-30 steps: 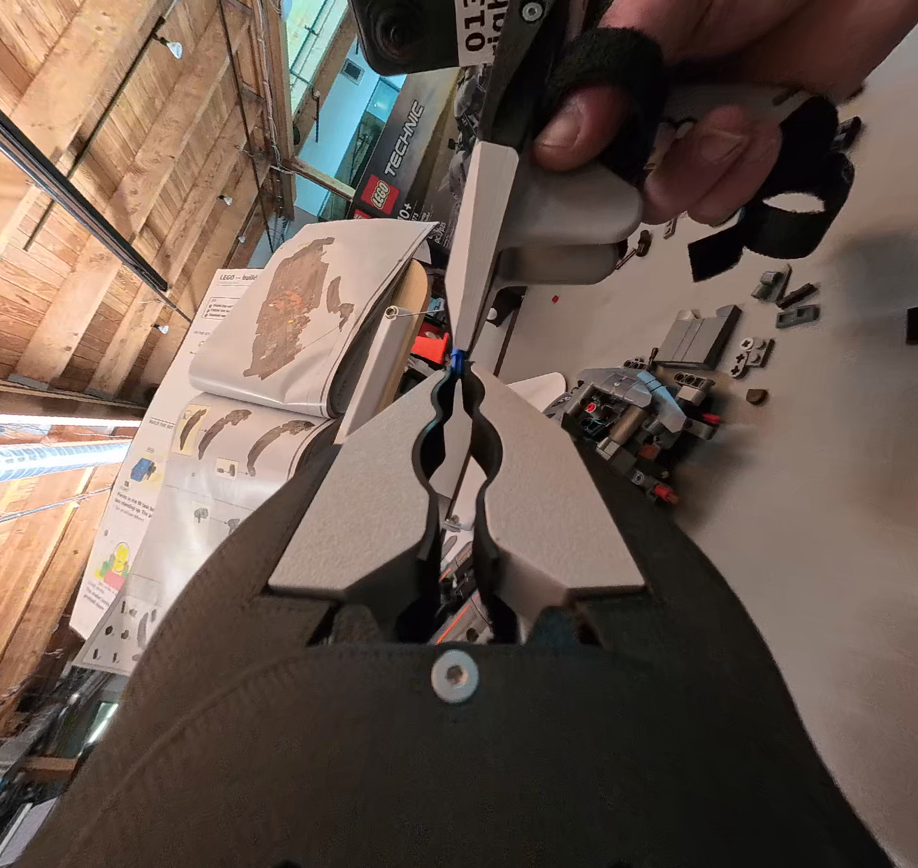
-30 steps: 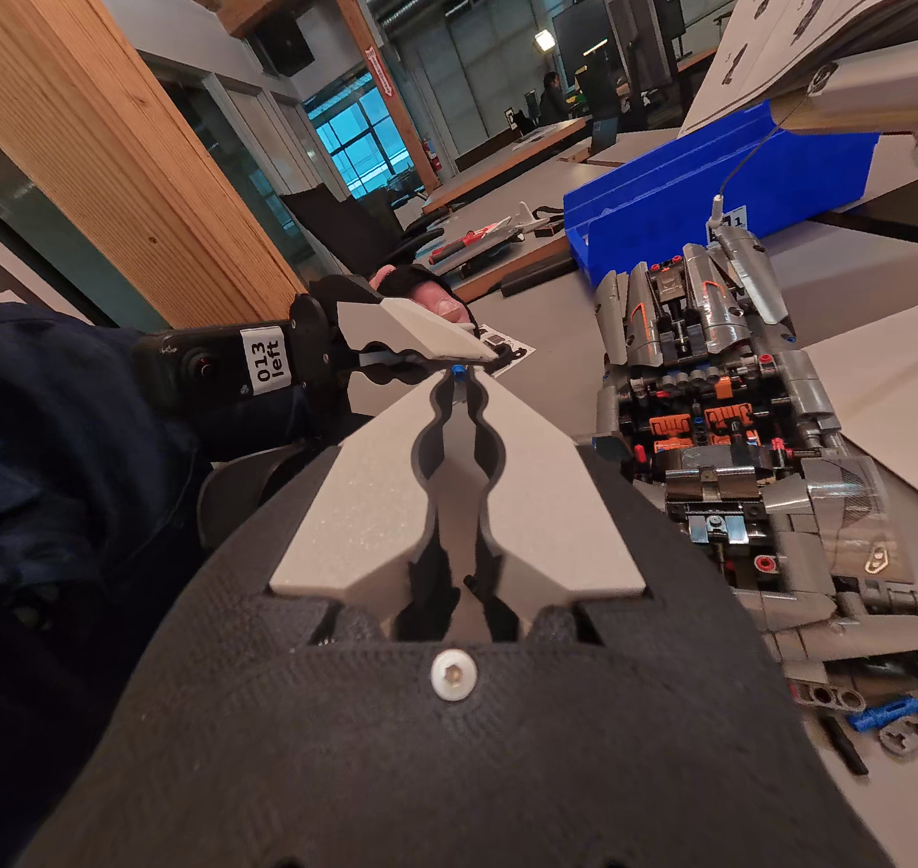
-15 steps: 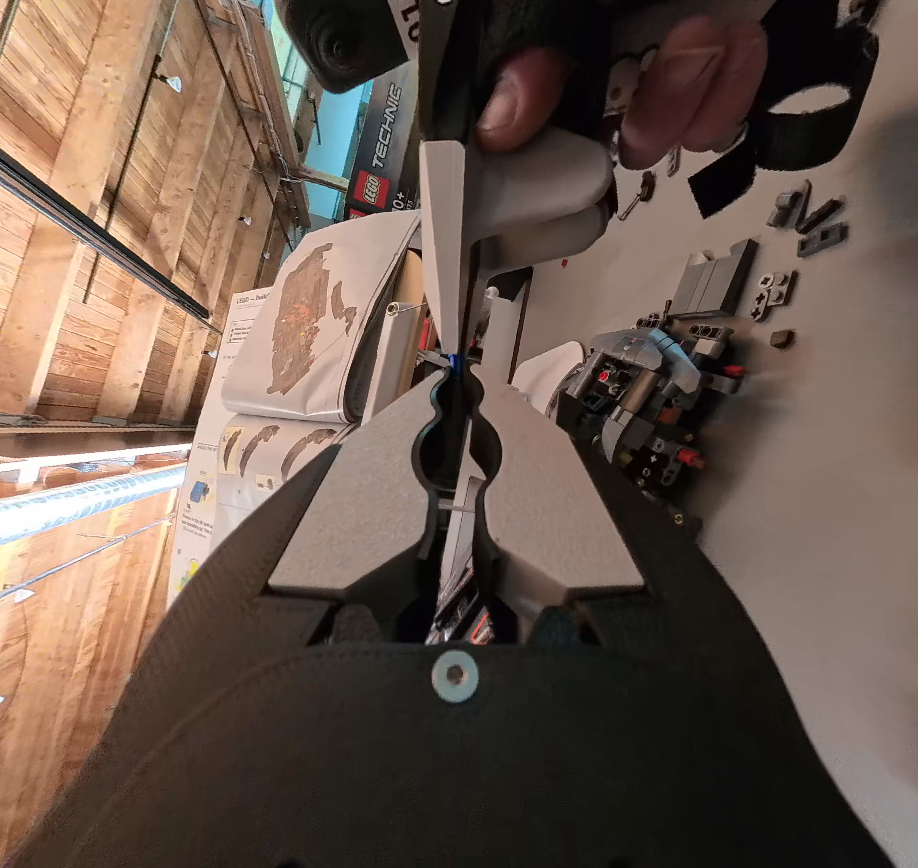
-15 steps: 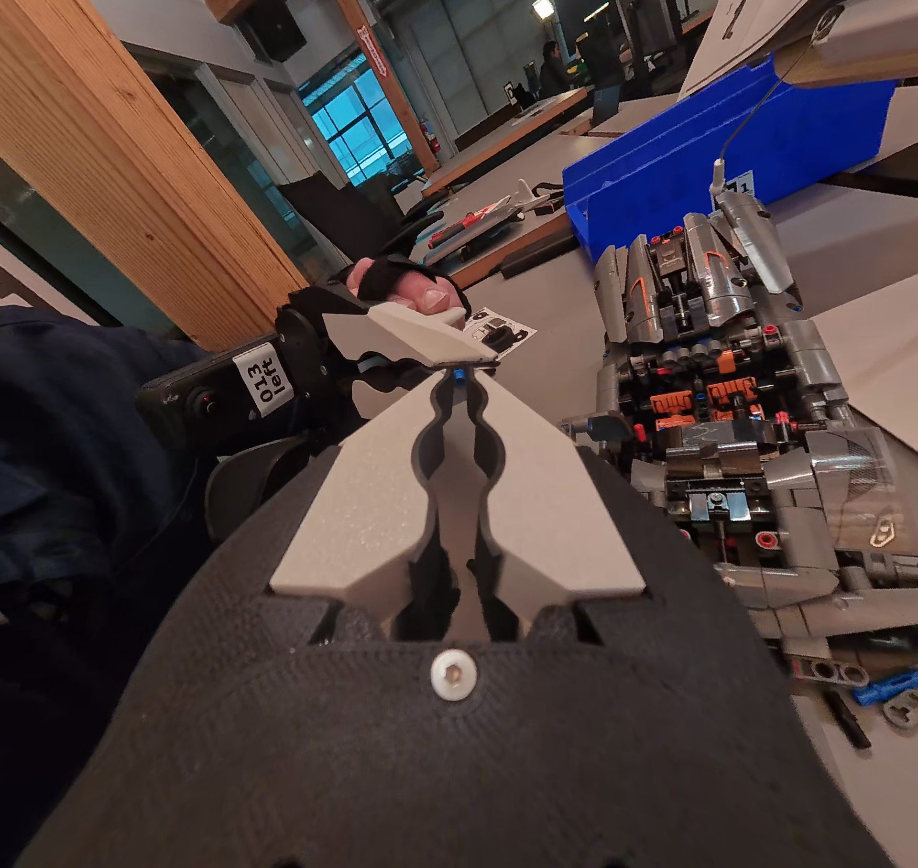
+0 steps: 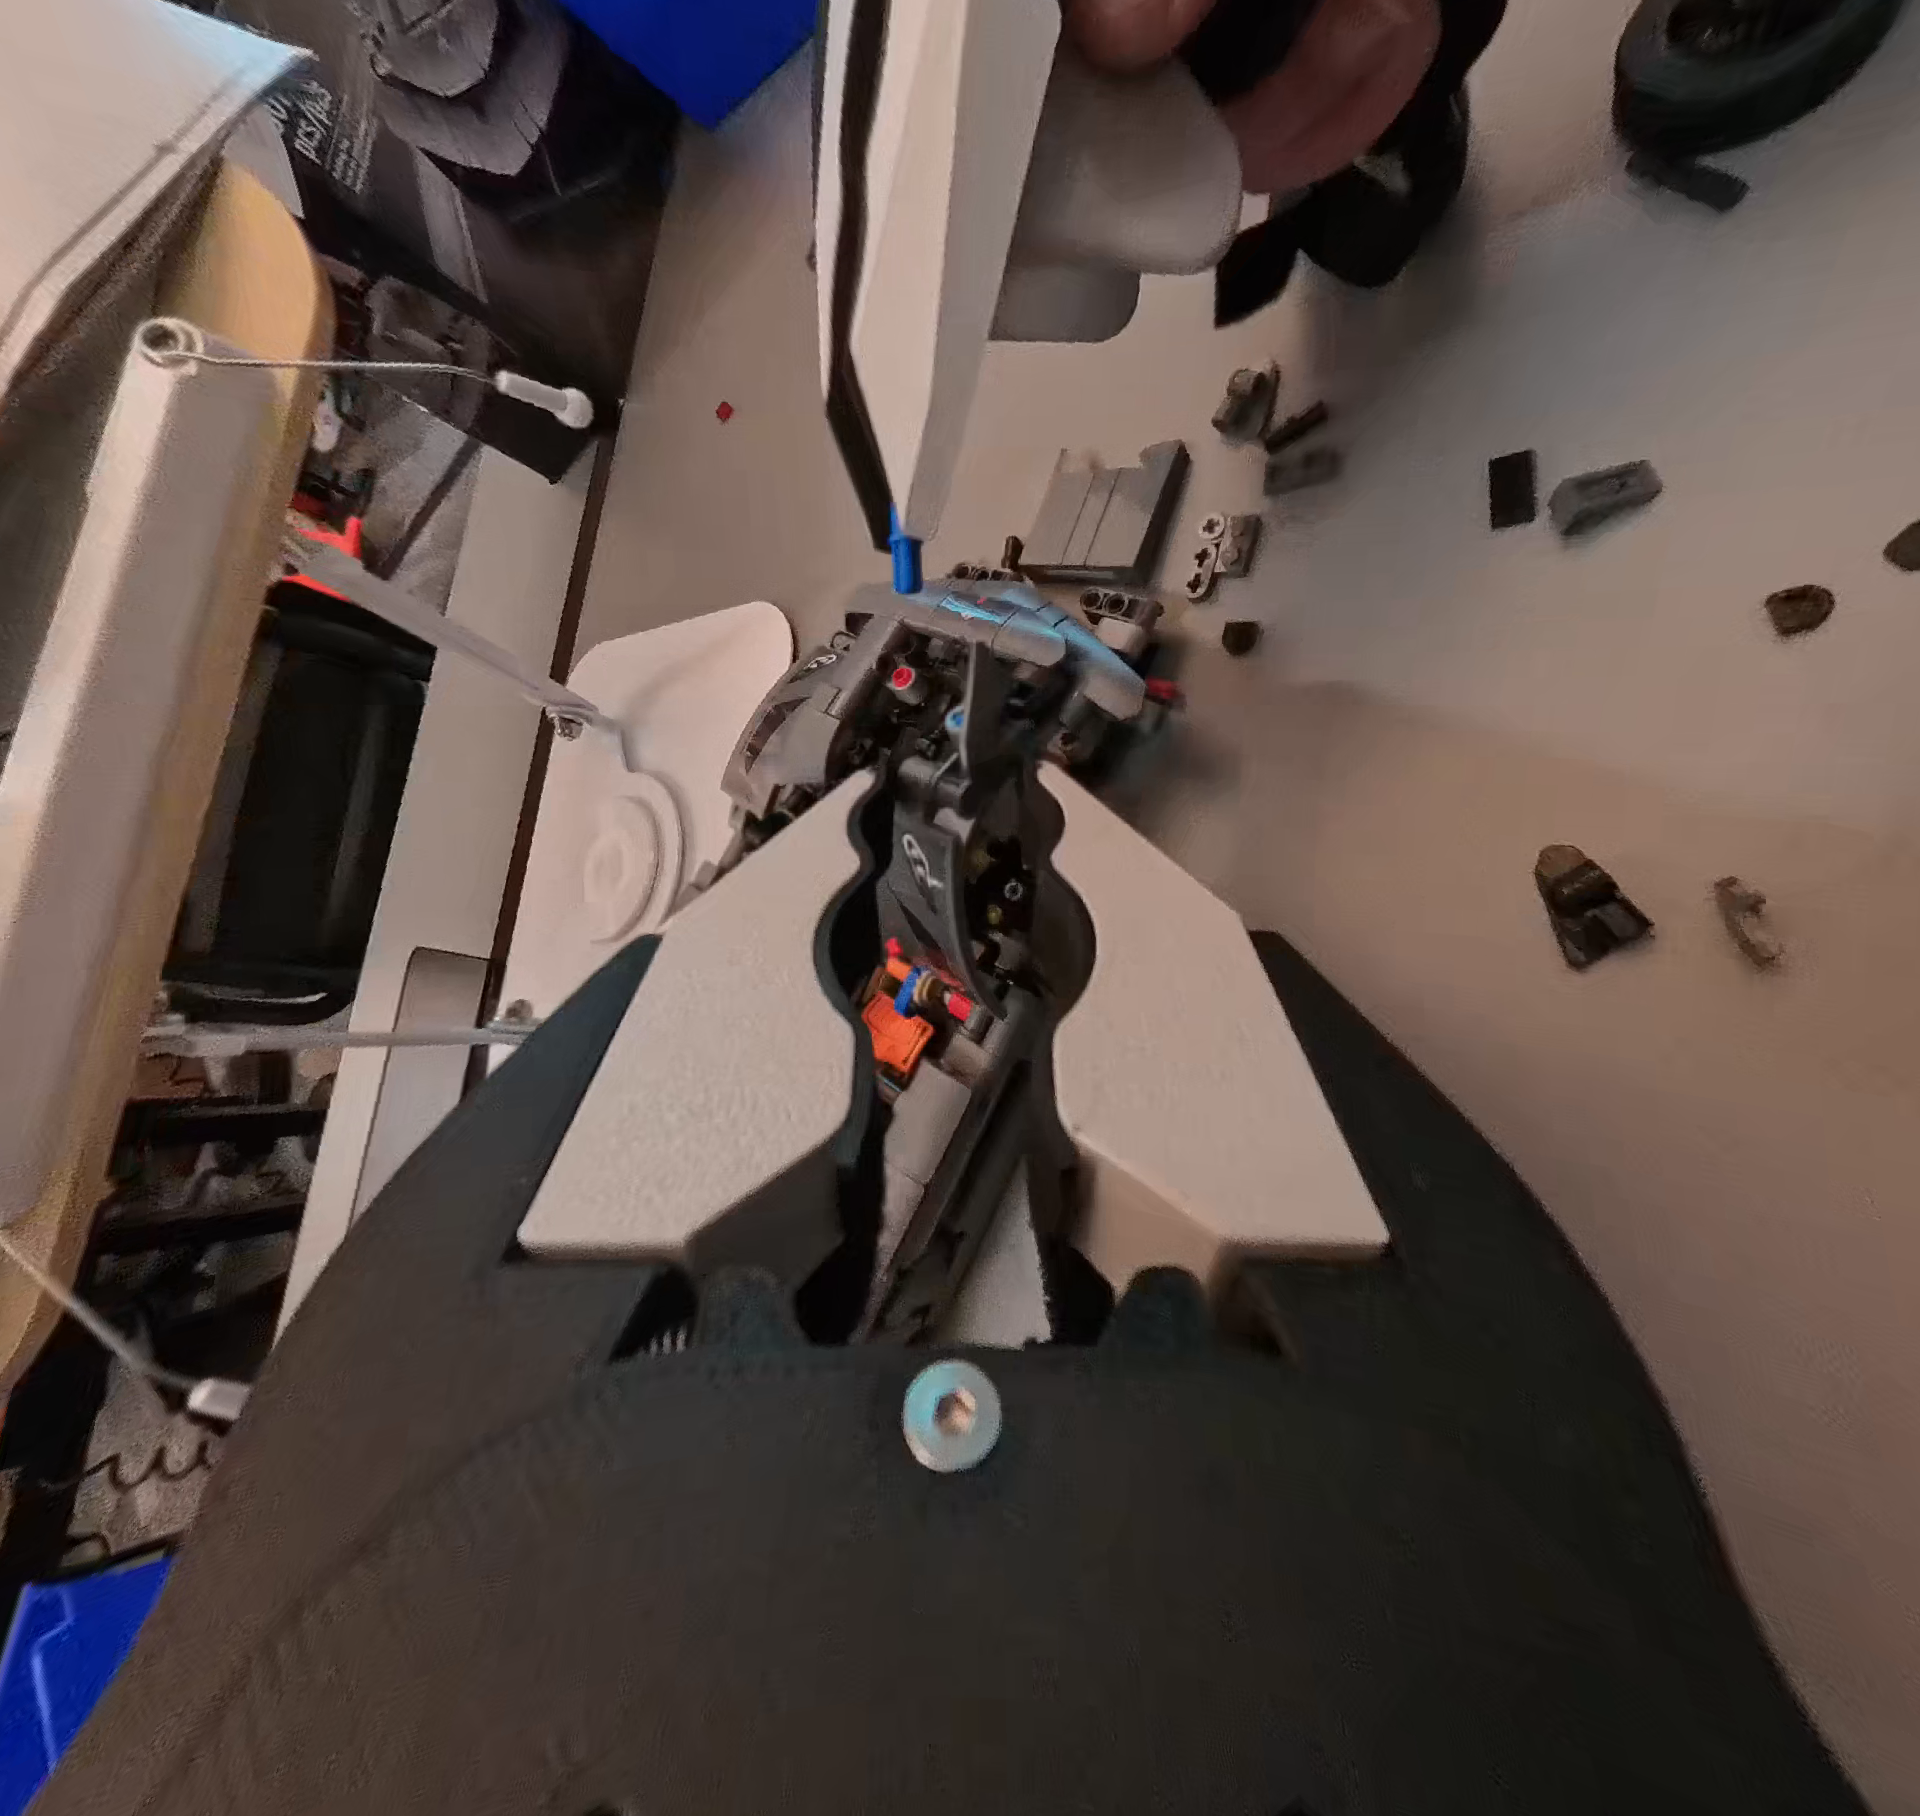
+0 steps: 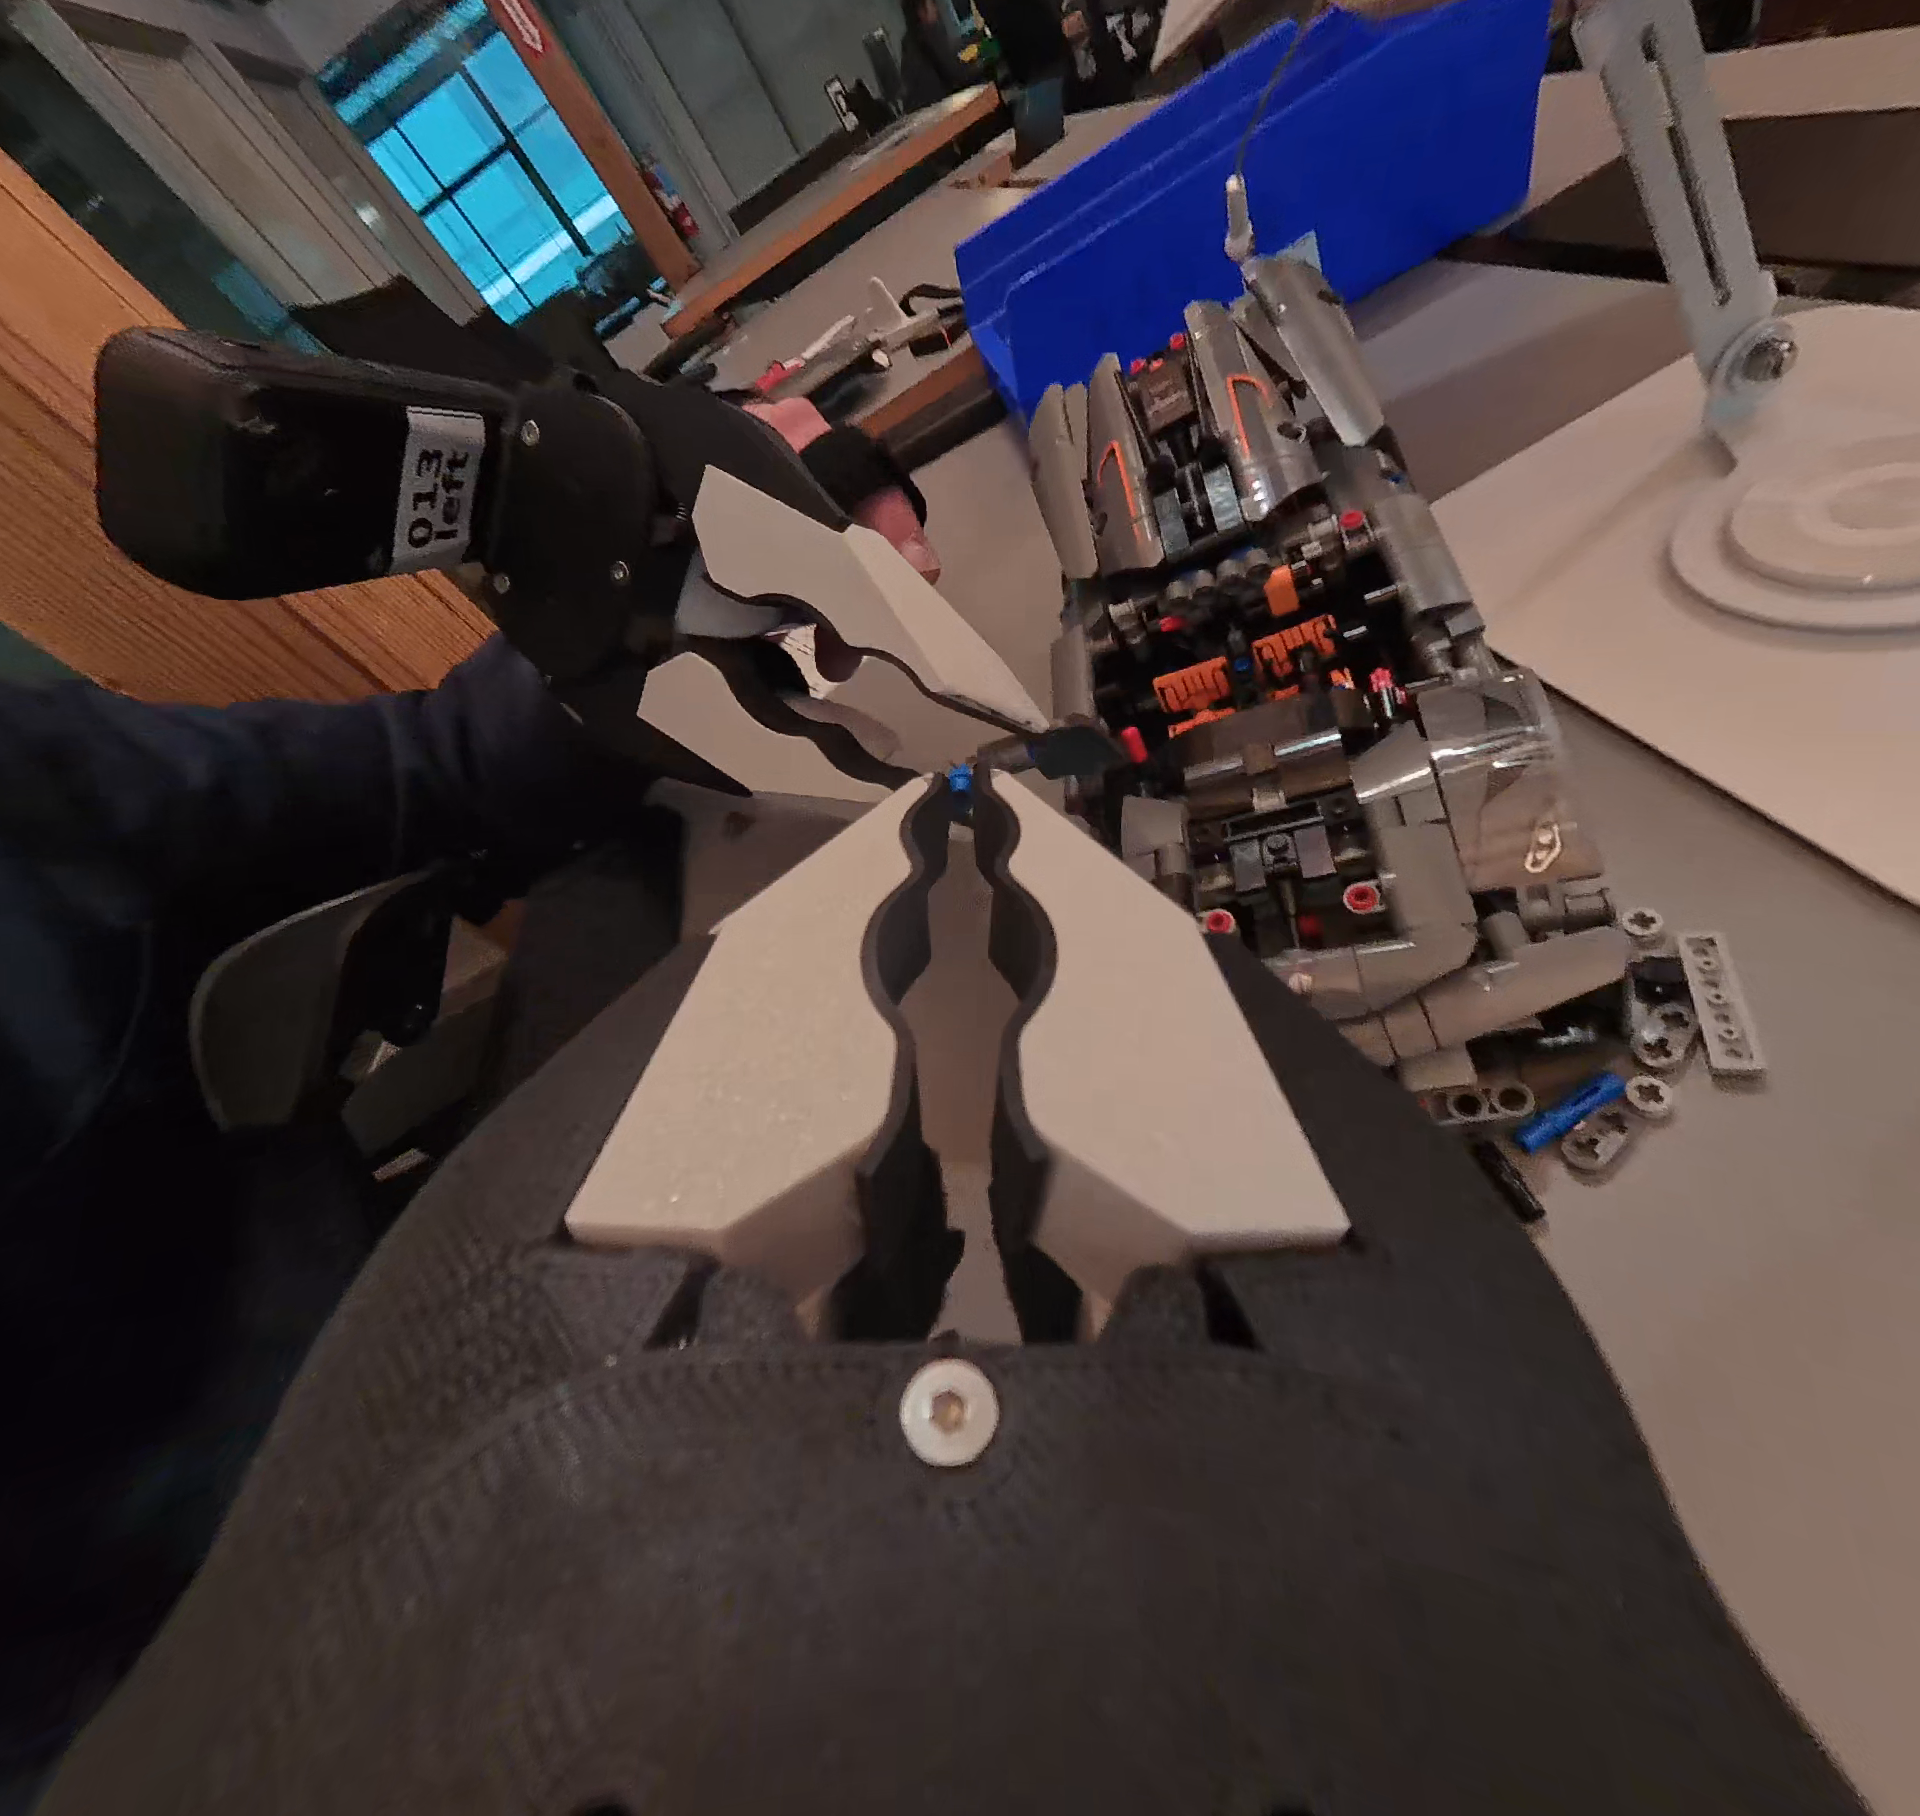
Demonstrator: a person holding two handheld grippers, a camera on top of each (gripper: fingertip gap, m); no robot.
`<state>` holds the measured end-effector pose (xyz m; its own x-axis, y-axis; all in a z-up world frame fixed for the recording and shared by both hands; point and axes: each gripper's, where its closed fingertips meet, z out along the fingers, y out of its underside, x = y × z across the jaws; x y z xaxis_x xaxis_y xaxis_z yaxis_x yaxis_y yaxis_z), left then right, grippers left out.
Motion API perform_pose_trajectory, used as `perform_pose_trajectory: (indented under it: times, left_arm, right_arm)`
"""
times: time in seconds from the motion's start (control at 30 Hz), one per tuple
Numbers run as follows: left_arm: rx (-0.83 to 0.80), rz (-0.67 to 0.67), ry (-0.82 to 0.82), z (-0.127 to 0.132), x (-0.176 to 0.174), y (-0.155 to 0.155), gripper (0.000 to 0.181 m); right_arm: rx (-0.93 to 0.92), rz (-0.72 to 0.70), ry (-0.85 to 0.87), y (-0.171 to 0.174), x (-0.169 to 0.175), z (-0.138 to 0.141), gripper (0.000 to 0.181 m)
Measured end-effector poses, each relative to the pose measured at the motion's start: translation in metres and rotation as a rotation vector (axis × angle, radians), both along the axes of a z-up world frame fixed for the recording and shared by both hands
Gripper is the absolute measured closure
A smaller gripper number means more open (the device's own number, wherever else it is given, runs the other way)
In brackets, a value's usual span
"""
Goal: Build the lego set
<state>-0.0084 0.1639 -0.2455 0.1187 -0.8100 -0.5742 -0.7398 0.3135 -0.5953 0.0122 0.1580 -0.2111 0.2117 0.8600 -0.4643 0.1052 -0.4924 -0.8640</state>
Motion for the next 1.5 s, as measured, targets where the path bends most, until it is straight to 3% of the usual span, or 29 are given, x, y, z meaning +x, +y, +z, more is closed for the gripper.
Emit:
perform_pose_trajectory:
  times: [0.37, 0.47, 0.6, 0.77, 1.1, 1.5]
  left_arm:
    - [0.043, -0.009, -0.024, 0.009, 0.005, 0.002, 0.153]
    - [0.067, -0.055, -0.032, 0.019, 0.011, -0.005, 0.162]
    - [0.037, -0.062, 0.059, 0.003, 0.014, -0.006, 0.173]
    - [0.013, -0.052, 0.028, 0.006, 0.014, -0.004, 0.175]
    - [-0.279, -0.12, -0.356, 0.026, -0.011, 0.003, 0.176]
    - [-0.435, -0.192, -0.511, 0.027, -0.013, 0.001, 0.177]
  right_arm:
    - [-0.018, -0.001, 0.0, 0.002, 0.005, -0.004, 0.179]
    - [-0.024, -0.002, 0.01, 0.003, 0.007, -0.003, 0.179]
    - [-0.035, 0.004, 0.012, 0.002, 0.007, -0.005, 0.179]
    - [-0.029, 0.016, 0.003, 0.0, 0.005, -0.007, 0.179]
    - [0.081, 0.022, 0.032, 0.006, -0.015, -0.002, 0.179]
    - [0.167, 0.011, 0.013, 0.012, -0.023, 0.0, 0.18]
